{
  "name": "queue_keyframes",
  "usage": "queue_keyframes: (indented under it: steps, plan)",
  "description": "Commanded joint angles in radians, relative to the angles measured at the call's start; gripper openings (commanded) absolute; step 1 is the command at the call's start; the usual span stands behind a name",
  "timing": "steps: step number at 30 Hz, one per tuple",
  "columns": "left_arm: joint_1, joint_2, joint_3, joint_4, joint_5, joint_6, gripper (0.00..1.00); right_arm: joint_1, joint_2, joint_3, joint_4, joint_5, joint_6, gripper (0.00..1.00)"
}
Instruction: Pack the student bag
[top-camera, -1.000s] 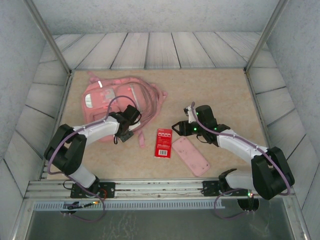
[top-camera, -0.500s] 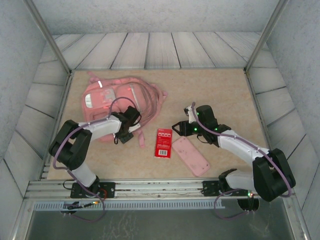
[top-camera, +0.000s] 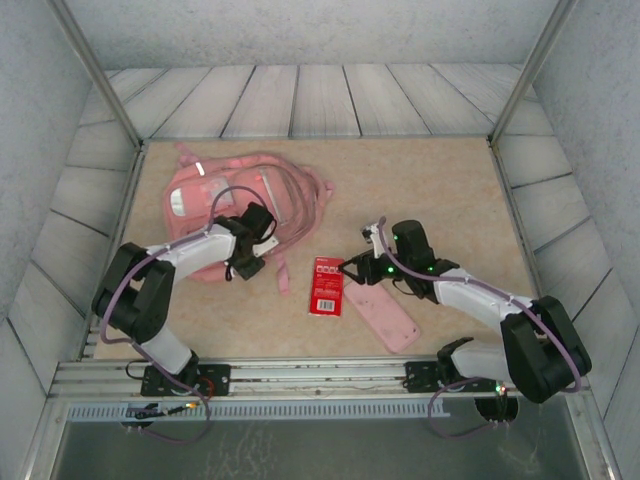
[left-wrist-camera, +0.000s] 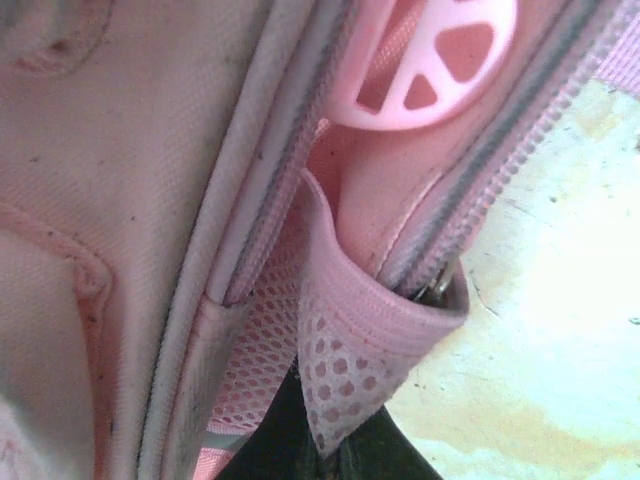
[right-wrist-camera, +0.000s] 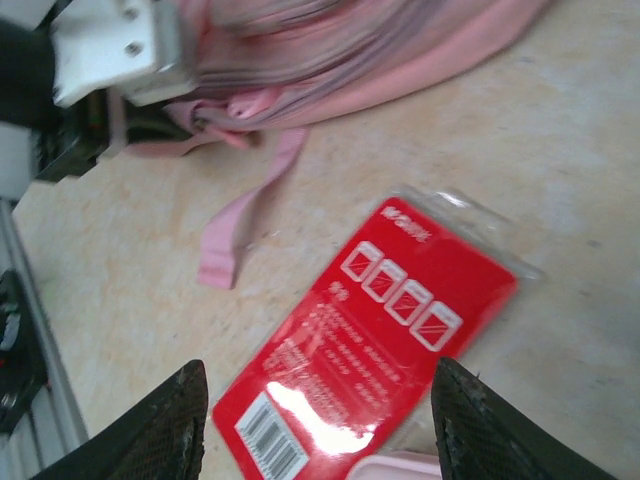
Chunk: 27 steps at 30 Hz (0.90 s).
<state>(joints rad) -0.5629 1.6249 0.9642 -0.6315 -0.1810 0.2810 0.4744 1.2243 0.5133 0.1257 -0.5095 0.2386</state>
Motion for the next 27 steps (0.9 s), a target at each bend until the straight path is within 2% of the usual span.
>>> queue_keyframes:
  steps: [1, 5, 11, 18, 27]
  plan:
    - [0.0, -0.053, 0.048, -0.041, 0.062, -0.009, 0.01, 0.021, 0.004, 0.024, 0.092, -0.126, -0.129, 0.59]
    - [-0.002, -0.113, 0.069, -0.068, 0.123, -0.016, 0.0, 0.054, 0.071, 0.059, 0.185, -0.163, -0.153, 0.59]
    - [-0.007, -0.212, 0.091, -0.101, 0.198, -0.018, 0.0, 0.14, 0.246, 0.142, 0.367, -0.106, -0.145, 0.52]
    - [-0.008, -0.272, 0.116, -0.145, 0.254, -0.013, 0.0, 0.196, 0.43, 0.215, 0.592, -0.059, -0.11, 0.46]
    - [-0.009, -0.322, 0.104, -0.151, 0.3, -0.014, 0.0, 0.258, 0.553, 0.277, 0.689, -0.008, -0.122, 0.42]
